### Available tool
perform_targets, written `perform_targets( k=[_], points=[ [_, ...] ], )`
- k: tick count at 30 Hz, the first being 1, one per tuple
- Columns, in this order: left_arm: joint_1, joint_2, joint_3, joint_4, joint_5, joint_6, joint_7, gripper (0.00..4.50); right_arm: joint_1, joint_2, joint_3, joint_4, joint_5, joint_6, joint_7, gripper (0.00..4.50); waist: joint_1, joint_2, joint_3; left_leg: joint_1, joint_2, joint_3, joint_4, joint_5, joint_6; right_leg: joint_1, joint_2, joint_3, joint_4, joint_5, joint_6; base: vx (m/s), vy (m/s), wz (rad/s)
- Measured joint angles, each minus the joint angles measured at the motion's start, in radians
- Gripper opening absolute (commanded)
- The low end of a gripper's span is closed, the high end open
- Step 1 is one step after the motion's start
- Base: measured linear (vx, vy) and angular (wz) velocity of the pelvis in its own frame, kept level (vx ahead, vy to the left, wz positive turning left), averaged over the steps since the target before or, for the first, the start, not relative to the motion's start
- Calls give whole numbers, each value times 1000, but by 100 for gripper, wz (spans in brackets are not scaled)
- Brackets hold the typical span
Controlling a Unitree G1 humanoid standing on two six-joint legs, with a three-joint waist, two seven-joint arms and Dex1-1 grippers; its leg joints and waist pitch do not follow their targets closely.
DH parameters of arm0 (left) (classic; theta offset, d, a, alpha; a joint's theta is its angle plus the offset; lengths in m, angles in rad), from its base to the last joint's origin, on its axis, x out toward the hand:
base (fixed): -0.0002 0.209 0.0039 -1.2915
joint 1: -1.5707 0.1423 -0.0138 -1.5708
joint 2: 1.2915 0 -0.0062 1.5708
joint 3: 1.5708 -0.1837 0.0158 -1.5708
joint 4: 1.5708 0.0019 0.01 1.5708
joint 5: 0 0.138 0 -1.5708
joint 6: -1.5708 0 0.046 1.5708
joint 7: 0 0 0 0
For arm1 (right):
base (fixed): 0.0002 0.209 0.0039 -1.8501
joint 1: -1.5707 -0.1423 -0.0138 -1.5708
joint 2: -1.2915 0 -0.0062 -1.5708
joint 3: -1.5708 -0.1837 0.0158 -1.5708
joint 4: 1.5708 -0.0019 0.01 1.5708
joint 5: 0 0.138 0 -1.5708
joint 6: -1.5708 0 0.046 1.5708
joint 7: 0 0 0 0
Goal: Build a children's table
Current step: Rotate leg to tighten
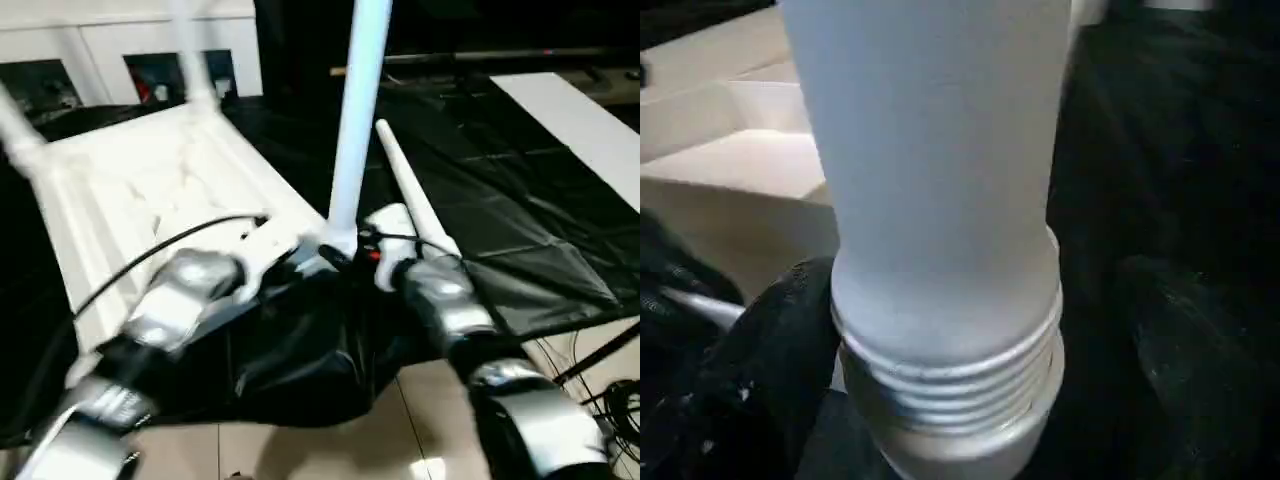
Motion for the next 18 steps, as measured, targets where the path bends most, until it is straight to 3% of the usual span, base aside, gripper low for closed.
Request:
perform_targets(
  k=[10,18],
  points=[
    [79,102,-1,-91,-55,-44,-148,0,59,-74,86,-151,7,21,273,447,3,-4,2,-6,1,0,13,-2,3,0,-1,0,5,1,-1,0,0,0],
    [96,143,-3,-109,-64,-53,-200,0,74,-83,115,-181,7,21,340,447,1,-6,2,-5,2,0,21,-1,3,0,-2,1,14,1,-1,0,0,0]
  ],
)
